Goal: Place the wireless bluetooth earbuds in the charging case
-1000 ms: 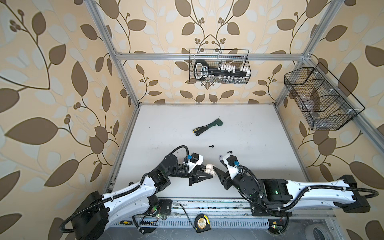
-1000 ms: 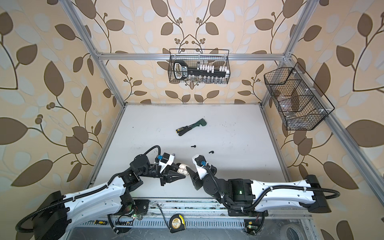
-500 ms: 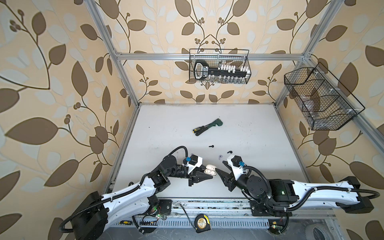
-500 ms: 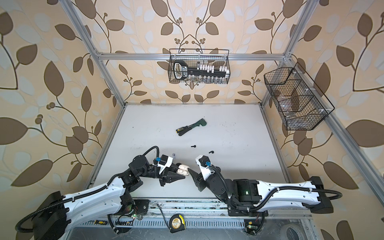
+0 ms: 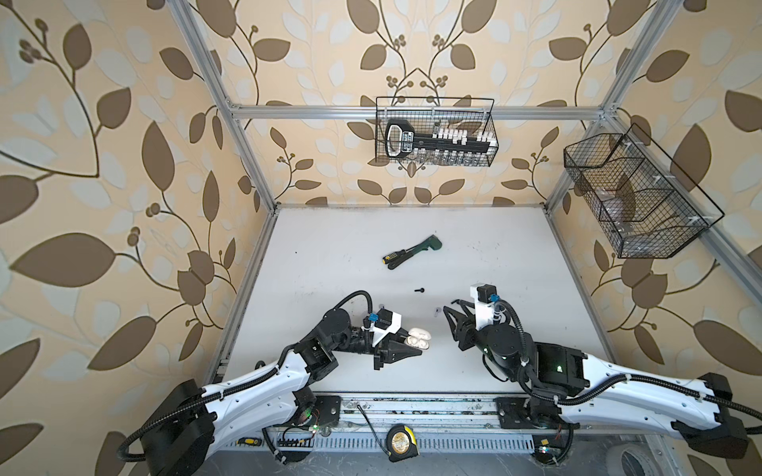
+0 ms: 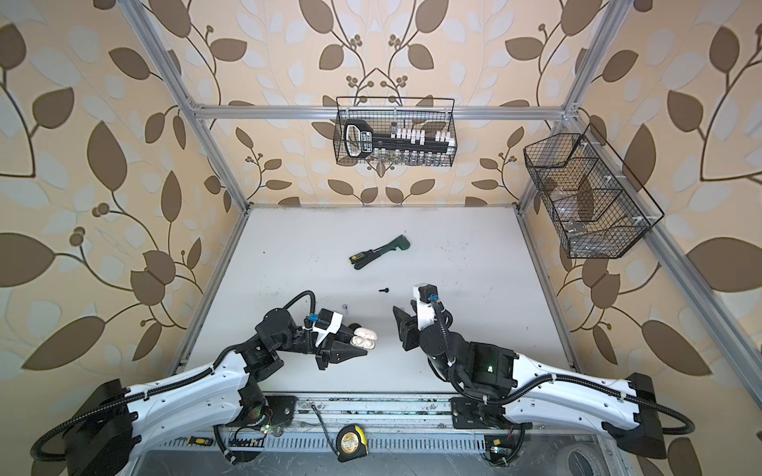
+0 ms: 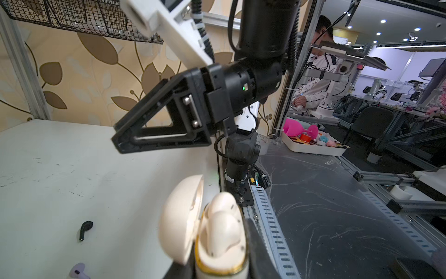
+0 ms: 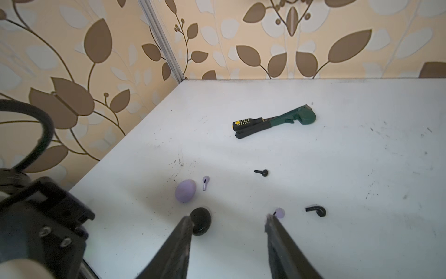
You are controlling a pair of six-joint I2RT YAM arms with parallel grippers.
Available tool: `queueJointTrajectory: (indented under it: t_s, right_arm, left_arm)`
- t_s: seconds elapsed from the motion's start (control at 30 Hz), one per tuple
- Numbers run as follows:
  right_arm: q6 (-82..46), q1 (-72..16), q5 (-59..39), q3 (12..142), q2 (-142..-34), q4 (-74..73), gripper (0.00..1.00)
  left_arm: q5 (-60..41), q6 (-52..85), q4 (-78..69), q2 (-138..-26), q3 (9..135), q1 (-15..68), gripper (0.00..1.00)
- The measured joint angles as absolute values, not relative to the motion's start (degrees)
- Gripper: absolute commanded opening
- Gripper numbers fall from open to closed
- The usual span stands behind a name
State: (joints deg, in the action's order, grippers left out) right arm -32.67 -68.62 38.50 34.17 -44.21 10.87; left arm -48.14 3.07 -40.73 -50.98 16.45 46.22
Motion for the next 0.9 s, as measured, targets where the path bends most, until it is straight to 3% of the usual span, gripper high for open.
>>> queueJointTrajectory:
  t_s: [0.33,0.9]
  right_arm:
    - [-33.4,-67.6,27.7,31.5,-50.1,4.7,0.51]
    - [-28.6,-76.2,27.4,31.4,-45.9,-4.2,0.51]
  left_arm:
    - [-49.5,3.1,-41.6,-54.0,16.5,46.6,0.0]
    - [-50.5,3.1,-41.6,-54.8,16.6,47.3,0.0]
